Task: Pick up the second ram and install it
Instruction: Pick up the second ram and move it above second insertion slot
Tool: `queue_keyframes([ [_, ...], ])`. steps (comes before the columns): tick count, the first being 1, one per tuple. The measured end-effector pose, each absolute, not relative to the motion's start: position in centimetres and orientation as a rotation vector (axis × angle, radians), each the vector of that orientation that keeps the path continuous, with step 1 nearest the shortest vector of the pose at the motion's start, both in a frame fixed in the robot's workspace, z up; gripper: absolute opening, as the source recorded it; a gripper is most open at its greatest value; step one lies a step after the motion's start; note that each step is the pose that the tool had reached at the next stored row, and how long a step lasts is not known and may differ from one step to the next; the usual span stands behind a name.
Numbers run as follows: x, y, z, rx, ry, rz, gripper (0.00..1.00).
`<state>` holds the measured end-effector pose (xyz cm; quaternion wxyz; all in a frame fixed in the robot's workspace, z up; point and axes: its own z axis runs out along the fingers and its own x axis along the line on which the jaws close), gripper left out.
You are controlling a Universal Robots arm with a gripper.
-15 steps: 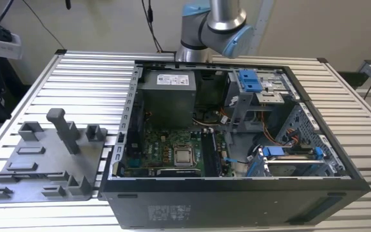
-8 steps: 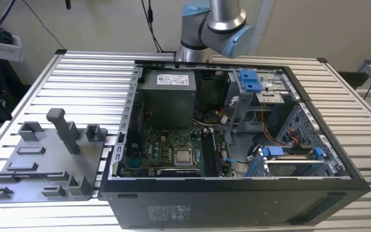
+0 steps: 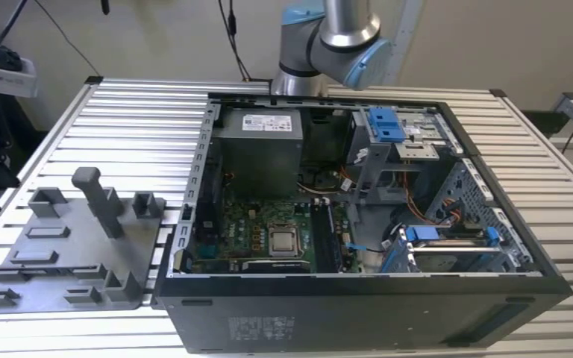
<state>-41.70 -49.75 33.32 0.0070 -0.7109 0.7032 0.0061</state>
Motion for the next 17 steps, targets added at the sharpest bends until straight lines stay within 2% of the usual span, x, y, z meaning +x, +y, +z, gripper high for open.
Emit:
queue_keyframes([
  [17,-41.7,-49.8,32.0,-2.225,2.201,0.023,0.48],
])
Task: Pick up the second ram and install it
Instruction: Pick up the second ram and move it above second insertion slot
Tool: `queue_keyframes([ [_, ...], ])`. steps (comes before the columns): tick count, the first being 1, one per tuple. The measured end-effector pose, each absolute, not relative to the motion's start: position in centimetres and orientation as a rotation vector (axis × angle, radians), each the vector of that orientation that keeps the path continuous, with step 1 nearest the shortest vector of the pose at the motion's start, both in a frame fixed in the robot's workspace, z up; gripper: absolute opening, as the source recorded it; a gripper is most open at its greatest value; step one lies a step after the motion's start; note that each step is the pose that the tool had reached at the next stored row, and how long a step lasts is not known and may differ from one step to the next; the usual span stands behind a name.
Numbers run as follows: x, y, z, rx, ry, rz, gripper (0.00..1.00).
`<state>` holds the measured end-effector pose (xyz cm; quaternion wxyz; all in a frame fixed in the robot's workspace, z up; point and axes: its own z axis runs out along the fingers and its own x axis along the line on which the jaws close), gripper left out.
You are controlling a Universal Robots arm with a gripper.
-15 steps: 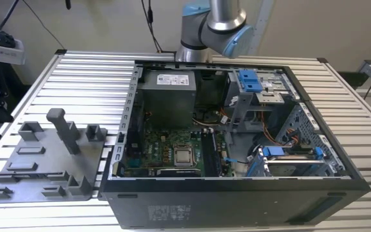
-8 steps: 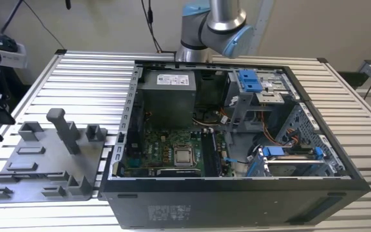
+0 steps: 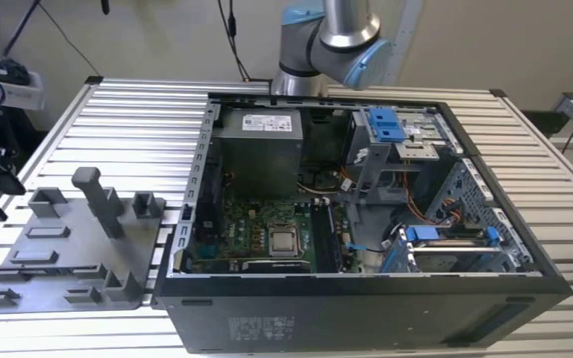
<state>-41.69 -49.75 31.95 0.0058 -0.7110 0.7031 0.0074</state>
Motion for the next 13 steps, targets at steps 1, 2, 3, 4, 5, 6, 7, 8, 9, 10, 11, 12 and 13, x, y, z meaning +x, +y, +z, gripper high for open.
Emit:
queue_keyframes([
  [1,-41.7,-49.8,31.9,-2.226,2.201,0.023,0.48],
  [2,-41.7,-49.8,31.8,-2.226,2.201,0.023,0.48],
  [3,-41.7,-49.8,31.8,-2.225,2.201,0.023,0.48],
  [4,-41.7,-49.8,31.7,-2.225,2.201,0.023,0.48],
  [5,-41.7,-49.8,31.6,-2.225,2.201,0.023,0.48],
  [6,-41.7,-49.8,31.6,-2.226,2.201,0.023,0.48],
  [7,-41.7,-49.8,31.5,-2.226,2.201,0.023,0.48],
  [8,-41.7,-49.8,31.4,-2.226,2.201,0.023,0.48],
  [9,-41.7,-49.8,31.3,-2.226,2.201,0.023,0.48],
  [10,-41.7,-49.8,31.2,-2.227,2.2,0.023,0.48],
  [11,-41.7,-49.8,31.1,-2.228,2.199,0.023,0.48],
  [12,-41.7,-49.8,30.9,-2.228,2.199,0.023,0.48],
  [13,-41.8,-49.8,30.8,-2.228,2.198,0.023,0.48],
])
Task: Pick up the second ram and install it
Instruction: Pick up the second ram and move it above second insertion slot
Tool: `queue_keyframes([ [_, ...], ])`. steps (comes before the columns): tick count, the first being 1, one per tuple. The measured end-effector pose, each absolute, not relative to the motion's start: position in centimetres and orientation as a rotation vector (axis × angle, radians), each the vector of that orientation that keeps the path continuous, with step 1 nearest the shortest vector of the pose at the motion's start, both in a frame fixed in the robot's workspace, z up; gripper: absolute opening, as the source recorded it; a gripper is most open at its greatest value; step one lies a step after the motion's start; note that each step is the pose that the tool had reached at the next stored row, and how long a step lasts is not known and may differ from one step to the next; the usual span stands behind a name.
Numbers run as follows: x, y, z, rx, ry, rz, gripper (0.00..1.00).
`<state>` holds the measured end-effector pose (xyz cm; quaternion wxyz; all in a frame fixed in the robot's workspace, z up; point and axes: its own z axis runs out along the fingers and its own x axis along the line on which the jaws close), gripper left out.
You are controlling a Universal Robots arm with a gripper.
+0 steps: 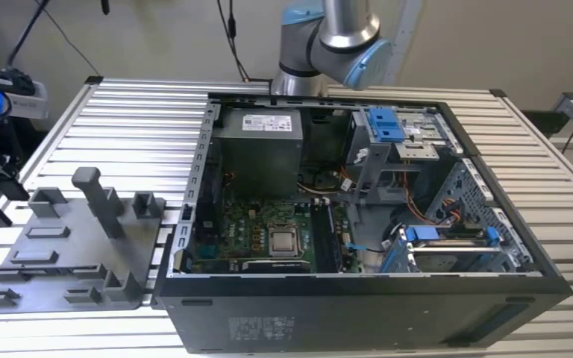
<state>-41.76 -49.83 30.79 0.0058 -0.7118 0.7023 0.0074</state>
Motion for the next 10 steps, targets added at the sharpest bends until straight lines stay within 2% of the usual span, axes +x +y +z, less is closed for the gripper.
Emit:
queue_keyframes([
  [10,-42.13,-49.88,29.75,-2.228,2.198,0.023,0.48],
])
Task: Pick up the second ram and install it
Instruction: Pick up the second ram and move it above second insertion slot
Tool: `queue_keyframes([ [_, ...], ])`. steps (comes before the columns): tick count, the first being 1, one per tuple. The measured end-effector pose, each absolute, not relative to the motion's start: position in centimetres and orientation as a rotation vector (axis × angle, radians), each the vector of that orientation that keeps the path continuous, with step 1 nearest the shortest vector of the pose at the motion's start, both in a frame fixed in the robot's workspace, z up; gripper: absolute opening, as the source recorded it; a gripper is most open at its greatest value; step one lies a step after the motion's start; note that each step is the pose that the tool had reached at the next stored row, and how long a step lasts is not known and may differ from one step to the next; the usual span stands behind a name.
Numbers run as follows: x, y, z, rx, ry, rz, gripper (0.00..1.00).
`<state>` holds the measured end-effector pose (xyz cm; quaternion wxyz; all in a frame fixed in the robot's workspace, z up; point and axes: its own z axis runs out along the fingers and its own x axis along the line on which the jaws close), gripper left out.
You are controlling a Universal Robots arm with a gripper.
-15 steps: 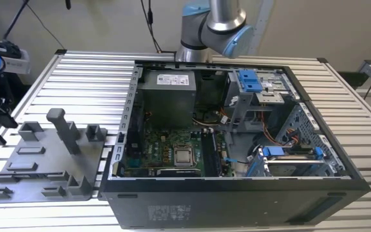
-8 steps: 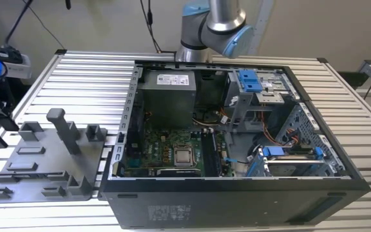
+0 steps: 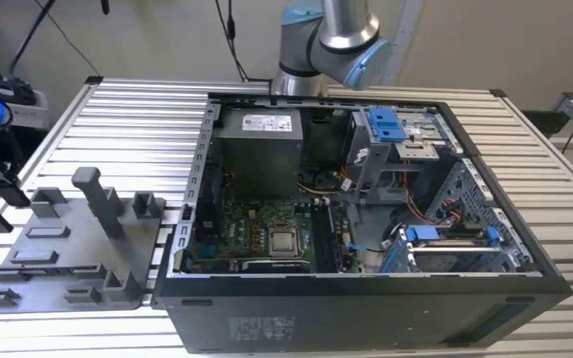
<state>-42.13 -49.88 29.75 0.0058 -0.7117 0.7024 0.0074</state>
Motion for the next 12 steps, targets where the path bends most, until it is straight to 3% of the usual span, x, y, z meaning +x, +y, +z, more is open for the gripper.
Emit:
queue_keyframes([
  [12,-42.13,-50.03,28.8,-2.229,2.198,0.023,0.48],
])
